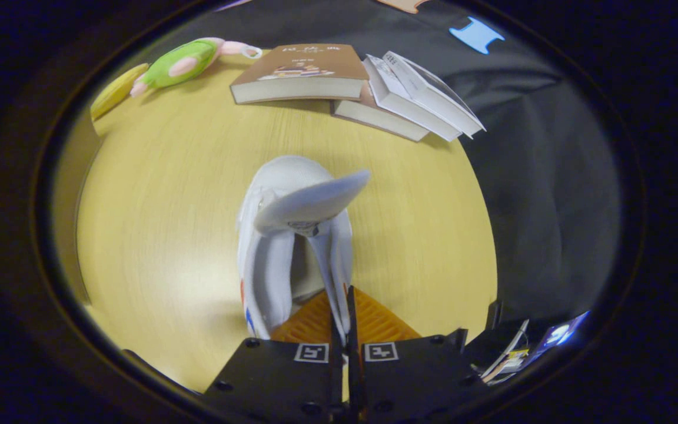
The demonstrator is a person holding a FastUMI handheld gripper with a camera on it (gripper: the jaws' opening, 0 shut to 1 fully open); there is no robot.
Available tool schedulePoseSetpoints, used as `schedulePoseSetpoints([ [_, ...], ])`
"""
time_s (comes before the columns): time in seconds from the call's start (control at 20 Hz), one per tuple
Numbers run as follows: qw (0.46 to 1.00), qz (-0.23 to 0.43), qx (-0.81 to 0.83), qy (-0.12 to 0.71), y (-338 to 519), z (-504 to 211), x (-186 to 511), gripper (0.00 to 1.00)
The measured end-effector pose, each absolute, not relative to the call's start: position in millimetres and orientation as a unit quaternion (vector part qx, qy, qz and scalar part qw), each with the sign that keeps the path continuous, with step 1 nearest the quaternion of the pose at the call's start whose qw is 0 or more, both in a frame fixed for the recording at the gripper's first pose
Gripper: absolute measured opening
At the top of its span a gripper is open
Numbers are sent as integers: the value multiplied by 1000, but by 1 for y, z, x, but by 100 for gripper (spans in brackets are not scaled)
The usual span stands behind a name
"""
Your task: Open the storage box then place both shoes into the box .Put the left shoe in first, then the right shoe, with the right side of both shoes facing outward in a uniform manner.
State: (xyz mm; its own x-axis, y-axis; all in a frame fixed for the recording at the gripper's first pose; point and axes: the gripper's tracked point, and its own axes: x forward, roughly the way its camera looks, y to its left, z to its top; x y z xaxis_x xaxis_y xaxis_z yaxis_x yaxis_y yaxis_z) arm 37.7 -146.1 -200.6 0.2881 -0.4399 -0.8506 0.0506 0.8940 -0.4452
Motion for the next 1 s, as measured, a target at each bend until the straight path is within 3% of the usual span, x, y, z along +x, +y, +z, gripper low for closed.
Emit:
schedulePoseSetpoints([
  [0.3,822,-190,-82,530,-142,-188,47,4],
  [0.55,822,-225,-81,518,-154,-168,35,4],
  [1.0,850,-239,-109,456,-109,-68,32,4],
])
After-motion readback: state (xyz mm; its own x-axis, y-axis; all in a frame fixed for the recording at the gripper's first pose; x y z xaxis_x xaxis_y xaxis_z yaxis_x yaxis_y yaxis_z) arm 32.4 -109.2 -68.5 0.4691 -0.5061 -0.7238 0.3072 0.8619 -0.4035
